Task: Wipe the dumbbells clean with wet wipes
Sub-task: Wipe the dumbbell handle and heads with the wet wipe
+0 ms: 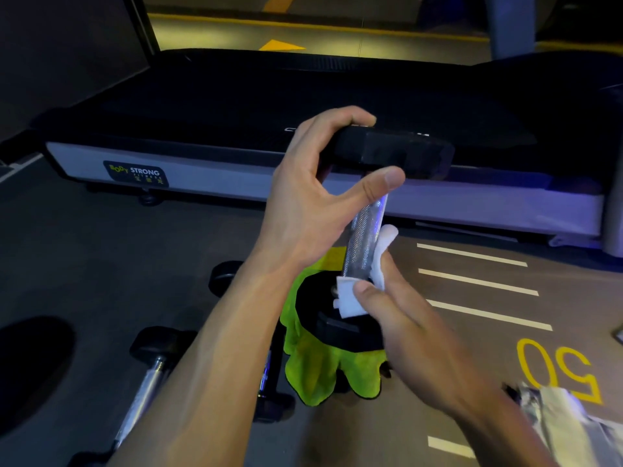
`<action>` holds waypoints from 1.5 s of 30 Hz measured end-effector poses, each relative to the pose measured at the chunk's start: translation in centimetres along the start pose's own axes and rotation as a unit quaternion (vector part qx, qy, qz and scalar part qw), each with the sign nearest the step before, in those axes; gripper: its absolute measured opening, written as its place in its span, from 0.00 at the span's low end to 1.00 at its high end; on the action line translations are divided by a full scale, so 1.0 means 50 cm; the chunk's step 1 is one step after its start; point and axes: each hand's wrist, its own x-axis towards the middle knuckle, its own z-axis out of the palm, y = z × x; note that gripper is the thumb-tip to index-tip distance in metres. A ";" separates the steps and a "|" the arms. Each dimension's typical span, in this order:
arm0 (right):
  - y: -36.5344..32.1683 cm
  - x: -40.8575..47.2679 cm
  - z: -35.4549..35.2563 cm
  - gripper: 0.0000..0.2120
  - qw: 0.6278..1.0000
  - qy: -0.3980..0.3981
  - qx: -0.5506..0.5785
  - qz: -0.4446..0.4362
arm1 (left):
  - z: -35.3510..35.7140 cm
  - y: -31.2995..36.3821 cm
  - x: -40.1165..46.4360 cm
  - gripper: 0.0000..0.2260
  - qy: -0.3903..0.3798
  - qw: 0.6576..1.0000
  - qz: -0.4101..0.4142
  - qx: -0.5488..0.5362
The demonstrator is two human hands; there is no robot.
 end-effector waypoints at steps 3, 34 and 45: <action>0.011 0.005 -0.033 0.26 0.995 -0.041 0.088 -0.004 | 0.001 -0.001 0.002 0.21 0.000 1.000 -0.001 0.004; 0.065 0.073 -0.070 0.18 0.977 0.021 0.177 -0.119 | -0.001 -0.007 0.009 0.21 0.002 1.000 0.002 0.011; 0.051 0.130 -0.050 0.15 0.979 0.006 0.160 -0.127 | 0.000 -0.009 0.011 0.21 -0.002 1.000 -0.005 0.008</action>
